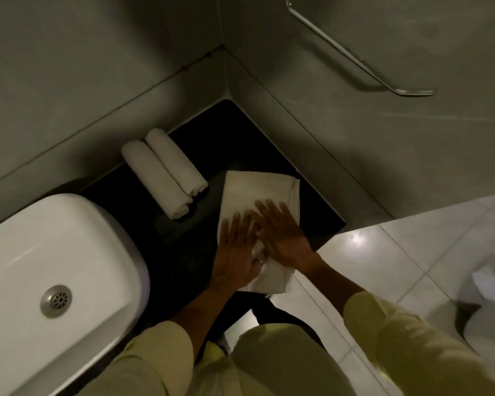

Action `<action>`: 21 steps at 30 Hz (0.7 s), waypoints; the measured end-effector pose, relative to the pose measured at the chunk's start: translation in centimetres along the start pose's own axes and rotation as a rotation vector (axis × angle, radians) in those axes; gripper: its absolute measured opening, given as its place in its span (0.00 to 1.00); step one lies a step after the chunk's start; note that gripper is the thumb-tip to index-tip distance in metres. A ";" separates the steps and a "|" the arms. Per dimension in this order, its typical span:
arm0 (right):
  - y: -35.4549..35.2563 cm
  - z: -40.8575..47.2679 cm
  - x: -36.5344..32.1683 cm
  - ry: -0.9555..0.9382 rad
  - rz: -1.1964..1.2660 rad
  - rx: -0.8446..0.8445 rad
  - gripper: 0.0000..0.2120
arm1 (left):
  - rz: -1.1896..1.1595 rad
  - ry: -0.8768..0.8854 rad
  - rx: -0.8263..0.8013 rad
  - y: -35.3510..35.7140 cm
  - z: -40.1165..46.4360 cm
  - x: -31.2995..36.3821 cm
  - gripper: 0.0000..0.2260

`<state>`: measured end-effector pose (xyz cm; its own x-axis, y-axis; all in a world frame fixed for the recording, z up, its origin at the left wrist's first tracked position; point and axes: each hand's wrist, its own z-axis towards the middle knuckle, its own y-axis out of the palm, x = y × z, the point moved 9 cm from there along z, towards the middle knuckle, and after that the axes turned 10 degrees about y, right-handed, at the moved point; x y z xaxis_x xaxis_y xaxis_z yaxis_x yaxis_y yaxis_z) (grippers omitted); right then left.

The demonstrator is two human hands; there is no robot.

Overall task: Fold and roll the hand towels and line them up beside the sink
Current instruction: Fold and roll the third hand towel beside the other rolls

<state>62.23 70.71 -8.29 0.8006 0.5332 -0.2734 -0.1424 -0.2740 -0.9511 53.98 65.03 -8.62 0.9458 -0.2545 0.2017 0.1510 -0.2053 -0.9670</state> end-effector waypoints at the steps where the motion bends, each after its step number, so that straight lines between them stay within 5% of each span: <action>1: 0.5 0.4 0.8 -0.007 -0.050 -0.026 0.28 | -0.010 0.004 0.021 -0.1 -0.1 0.1 0.33; 9: -1.8 6.5 6.7 0.182 -0.032 -0.143 0.28 | -0.199 -0.033 0.039 -4.3 5.9 -4.1 0.18; 12: -3.7 8.7 7.5 0.325 0.013 -0.214 0.34 | -0.128 -0.065 -0.024 -5.9 10.5 -7.7 0.32; 16: -4.3 11.5 8.2 0.477 0.151 -0.440 0.44 | -0.205 -0.115 -0.301 -6.8 14.5 -10.2 0.47; 21: -5.4 12.6 8.4 0.487 0.187 -0.594 0.30 | -0.308 -0.058 -0.475 -7.4 15.3 -10.4 0.31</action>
<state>62.43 86.73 -7.31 0.9784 0.0633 -0.1967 -0.0747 -0.7793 -0.6222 47.44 83.69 -5.97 0.8948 -0.0663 0.4415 0.2891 -0.6675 -0.6862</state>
